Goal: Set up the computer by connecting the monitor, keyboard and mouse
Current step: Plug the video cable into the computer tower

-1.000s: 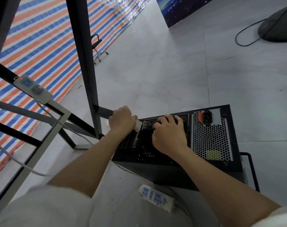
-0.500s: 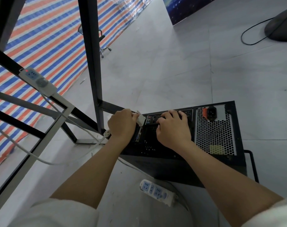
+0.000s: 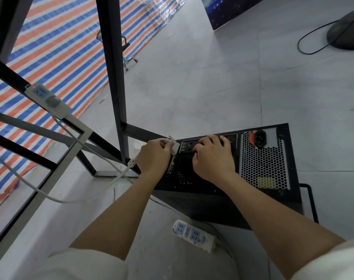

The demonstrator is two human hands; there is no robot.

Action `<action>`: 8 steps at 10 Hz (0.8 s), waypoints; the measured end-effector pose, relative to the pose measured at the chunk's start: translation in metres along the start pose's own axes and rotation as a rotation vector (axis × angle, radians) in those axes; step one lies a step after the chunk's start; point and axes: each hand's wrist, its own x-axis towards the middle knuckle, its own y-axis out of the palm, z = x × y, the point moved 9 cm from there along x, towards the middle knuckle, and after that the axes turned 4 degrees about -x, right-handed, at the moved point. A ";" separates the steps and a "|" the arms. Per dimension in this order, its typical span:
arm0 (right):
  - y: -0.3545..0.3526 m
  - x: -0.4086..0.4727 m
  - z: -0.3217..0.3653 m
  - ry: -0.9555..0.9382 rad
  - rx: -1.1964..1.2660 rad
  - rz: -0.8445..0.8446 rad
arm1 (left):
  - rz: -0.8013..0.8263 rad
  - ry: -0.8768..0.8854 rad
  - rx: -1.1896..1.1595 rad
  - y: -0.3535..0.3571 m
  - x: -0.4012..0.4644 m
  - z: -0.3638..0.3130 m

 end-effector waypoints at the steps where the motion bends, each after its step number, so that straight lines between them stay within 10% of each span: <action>1: 0.000 0.000 0.000 0.002 -0.001 -0.002 | -0.066 -0.160 -0.256 0.007 -0.004 0.012; 3: 0.000 -0.001 -0.001 0.003 -0.002 -0.003 | -0.185 -0.419 -0.545 0.033 -0.018 0.030; 8: 0.002 0.002 0.000 0.007 -0.016 0.007 | -0.307 -0.357 -0.650 0.038 -0.018 0.037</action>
